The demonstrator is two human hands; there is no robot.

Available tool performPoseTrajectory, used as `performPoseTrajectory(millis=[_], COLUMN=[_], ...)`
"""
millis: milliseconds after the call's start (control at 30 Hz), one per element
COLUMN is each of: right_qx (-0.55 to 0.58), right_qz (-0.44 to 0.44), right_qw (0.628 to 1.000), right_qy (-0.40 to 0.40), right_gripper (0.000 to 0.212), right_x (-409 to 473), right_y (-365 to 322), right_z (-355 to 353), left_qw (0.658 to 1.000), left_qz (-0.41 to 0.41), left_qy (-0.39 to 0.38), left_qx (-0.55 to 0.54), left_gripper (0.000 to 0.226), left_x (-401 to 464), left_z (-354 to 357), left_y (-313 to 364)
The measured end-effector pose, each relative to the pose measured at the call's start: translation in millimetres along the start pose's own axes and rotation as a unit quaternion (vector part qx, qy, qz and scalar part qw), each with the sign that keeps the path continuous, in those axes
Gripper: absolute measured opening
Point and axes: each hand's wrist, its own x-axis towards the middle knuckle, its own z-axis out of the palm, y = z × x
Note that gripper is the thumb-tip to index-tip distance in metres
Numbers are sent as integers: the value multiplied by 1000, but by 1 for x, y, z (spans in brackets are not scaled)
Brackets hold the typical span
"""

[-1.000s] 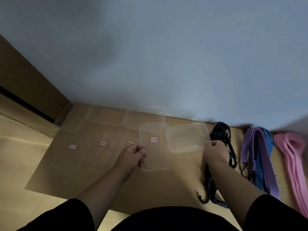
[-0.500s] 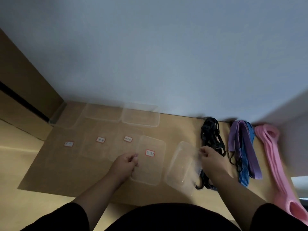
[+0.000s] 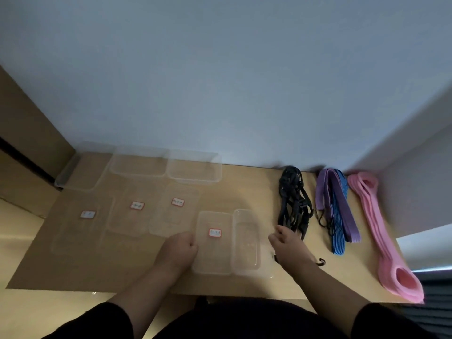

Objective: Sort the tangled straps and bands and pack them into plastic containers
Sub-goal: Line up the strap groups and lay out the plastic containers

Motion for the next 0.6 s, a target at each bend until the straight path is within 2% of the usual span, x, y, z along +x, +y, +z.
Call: performPoseTrajectory(millis=[67, 133, 200, 333, 600], right_qx=[14, 5, -13, -36, 15], right_qz=[-10, -19, -30, -52, -71], right_qw=[1000, 1000, 999, 998, 996], right_qy=[1, 7, 10, 8, 47], right_gripper=[57, 56, 56, 54, 41], right_x=[-3, -6, -9, -15, -15], right_y=[1, 0, 0, 4, 23], right_z=[-2, -5, -7, -14, -62], left_qw=[999, 999, 997, 989, 972], left_qz=[16, 37, 72, 142, 233], left_qy=[23, 29, 13, -6, -7], left_qx=[20, 11, -7, -28, -14], left_gripper=[17, 26, 32, 25, 28], left_x=[2, 5, 4, -1, 2], left_z=[-8, -12, -13, -9, -1], left_y=[3, 8, 18, 48, 122])
